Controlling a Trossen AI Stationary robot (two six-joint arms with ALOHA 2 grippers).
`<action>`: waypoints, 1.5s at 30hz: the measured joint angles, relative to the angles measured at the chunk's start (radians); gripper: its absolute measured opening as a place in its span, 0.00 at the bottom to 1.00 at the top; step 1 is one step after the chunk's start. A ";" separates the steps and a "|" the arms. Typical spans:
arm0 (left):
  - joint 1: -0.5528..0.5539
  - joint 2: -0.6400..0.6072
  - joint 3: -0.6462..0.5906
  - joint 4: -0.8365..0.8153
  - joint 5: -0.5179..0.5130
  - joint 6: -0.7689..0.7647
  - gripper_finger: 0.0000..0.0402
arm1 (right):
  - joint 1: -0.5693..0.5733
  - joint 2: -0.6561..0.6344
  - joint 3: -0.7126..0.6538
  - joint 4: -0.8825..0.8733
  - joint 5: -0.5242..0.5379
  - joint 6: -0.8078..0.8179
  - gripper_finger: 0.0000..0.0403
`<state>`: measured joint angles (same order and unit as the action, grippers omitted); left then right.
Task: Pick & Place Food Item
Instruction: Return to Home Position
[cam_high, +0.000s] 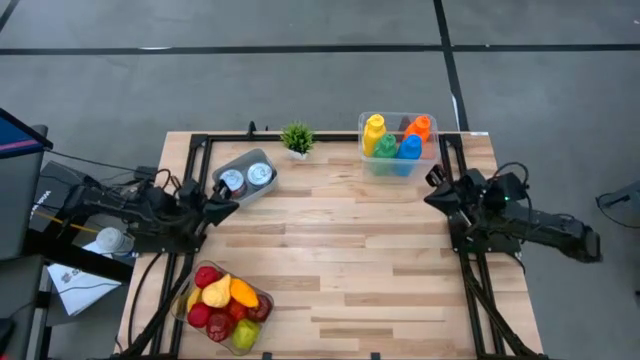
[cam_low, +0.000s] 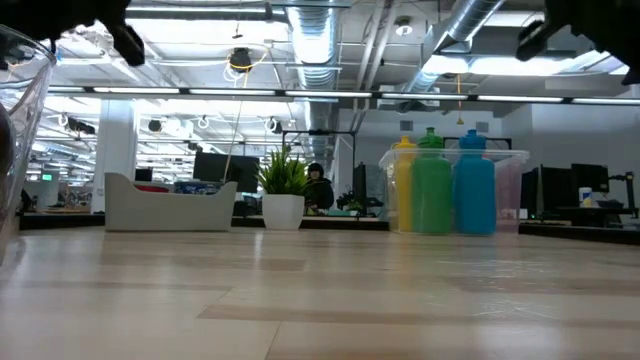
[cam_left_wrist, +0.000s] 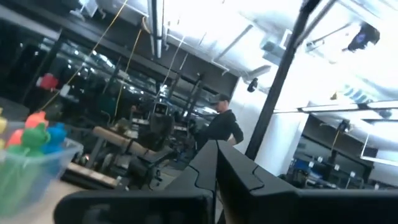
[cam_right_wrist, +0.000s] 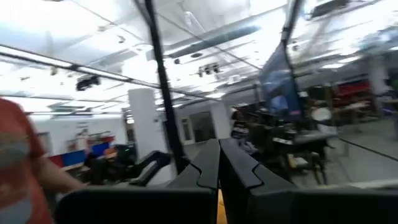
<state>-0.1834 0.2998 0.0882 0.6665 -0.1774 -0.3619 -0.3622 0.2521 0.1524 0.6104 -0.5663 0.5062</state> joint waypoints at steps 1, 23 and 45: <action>0.031 -0.001 -0.010 0.001 0.025 -0.027 0.00 | -0.029 -0.019 0.000 -0.023 -0.009 0.016 0.00; 0.394 0.018 -0.081 0.109 0.543 -0.076 0.00 | 0.131 0.177 -0.141 0.176 0.114 -0.129 0.00; 0.395 0.041 -0.082 -0.024 0.570 0.038 0.00 | 0.149 0.049 -0.145 -0.180 0.185 -0.387 0.00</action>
<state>0.2119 0.3411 0.0063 0.6421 0.3931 -0.3239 -0.2131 0.3016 0.0074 0.4302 -0.3817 0.1193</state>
